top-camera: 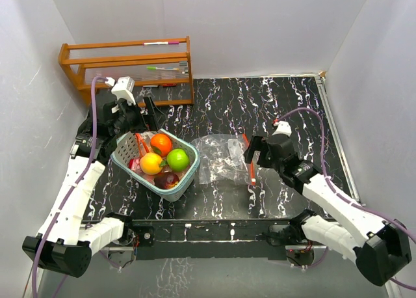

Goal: Place the food in the zip-top bag and seal the zipper
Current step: Pick up the zipper food storage bag at the center of the board.

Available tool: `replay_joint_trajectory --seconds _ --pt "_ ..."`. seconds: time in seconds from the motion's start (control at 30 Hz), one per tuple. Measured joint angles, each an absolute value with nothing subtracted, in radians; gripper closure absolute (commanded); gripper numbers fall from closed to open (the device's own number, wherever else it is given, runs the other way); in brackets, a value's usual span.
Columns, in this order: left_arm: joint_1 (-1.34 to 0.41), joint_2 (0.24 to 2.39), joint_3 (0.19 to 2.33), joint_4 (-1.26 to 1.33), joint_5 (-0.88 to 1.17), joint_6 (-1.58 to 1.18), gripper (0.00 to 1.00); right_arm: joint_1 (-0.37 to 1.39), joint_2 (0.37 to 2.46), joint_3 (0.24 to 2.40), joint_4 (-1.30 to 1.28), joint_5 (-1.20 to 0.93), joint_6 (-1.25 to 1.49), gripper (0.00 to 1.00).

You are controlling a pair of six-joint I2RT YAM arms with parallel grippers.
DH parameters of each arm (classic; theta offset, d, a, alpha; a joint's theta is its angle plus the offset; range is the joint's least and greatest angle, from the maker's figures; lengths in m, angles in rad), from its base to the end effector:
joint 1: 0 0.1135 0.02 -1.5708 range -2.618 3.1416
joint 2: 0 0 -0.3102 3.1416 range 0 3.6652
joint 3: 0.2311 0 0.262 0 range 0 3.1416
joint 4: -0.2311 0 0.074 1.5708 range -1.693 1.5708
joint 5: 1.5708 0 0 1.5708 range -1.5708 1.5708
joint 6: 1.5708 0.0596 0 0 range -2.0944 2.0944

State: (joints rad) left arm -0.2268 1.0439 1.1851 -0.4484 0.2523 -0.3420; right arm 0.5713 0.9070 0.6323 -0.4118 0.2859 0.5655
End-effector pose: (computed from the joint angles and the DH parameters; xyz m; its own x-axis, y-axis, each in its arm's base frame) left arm 0.2243 -0.0670 0.4371 -0.4284 -0.2344 -0.8727 0.3248 0.8613 -0.3908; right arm 0.1707 0.0897 0.2633 -0.6298 0.2063 -0.7488 0.0026 0.9646 0.2635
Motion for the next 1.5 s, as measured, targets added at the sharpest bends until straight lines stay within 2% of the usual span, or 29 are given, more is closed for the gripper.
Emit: replay_joint_trajectory --seconds 0.27,0.47,0.9,1.23,1.5 --pt "-0.227 1.049 1.185 -0.448 0.274 -0.345 0.03 0.336 1.016 0.545 -0.223 -0.092 0.553 0.09" --pt "-0.227 1.060 1.185 -0.448 0.278 -0.344 0.03 0.272 1.042 0.430 -0.123 -0.259 0.582 0.18" --pt "-0.227 1.071 1.185 -0.443 0.278 -0.341 0.03 0.254 1.131 0.405 0.036 -0.396 0.611 0.21" --pt "-0.227 1.098 1.185 -0.440 0.295 -0.342 0.03 0.253 1.150 0.364 0.091 -0.426 0.611 0.42" --pt "-0.227 1.134 1.203 -0.420 0.353 -0.345 0.08 0.253 1.174 0.365 0.131 -0.469 0.591 0.85"
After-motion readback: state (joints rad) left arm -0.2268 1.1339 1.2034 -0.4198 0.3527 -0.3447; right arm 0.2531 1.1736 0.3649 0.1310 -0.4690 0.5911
